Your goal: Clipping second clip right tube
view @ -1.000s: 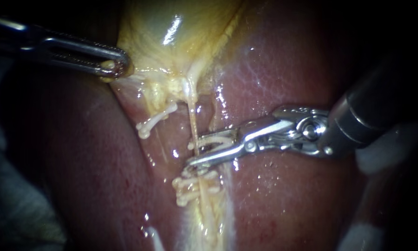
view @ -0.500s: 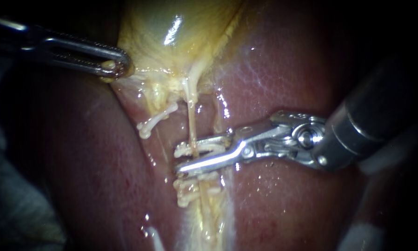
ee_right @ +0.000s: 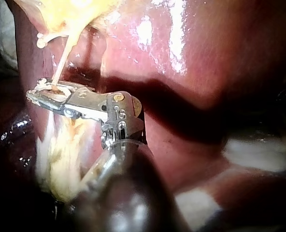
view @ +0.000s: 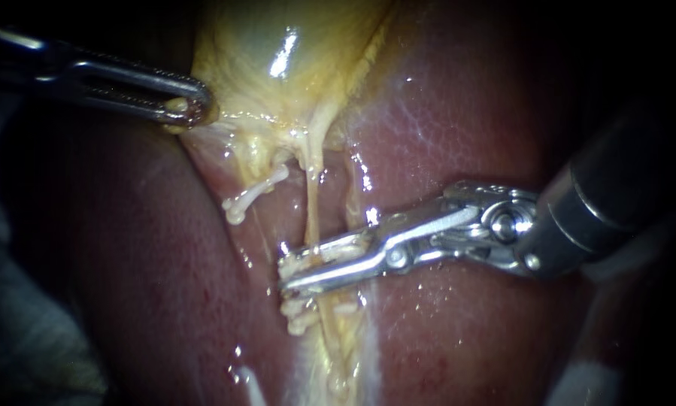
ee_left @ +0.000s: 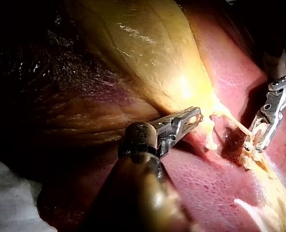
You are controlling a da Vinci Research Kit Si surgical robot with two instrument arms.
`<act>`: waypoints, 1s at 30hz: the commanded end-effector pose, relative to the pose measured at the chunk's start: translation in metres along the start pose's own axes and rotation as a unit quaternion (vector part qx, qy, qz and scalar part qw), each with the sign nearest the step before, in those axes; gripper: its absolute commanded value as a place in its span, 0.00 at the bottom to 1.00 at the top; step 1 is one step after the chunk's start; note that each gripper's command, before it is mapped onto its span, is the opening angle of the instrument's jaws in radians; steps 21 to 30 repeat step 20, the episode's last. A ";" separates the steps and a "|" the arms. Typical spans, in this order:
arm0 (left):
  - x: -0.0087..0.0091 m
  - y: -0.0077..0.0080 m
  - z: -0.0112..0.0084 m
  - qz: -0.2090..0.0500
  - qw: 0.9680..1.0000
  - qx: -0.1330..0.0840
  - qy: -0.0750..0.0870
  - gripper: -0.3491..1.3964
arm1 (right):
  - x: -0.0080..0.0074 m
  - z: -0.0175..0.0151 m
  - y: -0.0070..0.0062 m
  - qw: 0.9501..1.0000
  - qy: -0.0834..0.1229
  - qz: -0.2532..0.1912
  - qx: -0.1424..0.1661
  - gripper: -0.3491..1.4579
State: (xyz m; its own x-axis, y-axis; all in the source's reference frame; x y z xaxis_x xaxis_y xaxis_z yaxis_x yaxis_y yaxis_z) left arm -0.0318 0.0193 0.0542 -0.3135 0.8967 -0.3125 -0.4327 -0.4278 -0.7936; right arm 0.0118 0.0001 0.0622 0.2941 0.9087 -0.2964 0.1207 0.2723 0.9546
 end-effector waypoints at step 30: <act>0.0001 0.0001 0.0003 0.002 1.000 0.002 0.001 0.00 | -0.0005 -0.0001 0.0000 0.999 0.000 0.032 0.002 0.00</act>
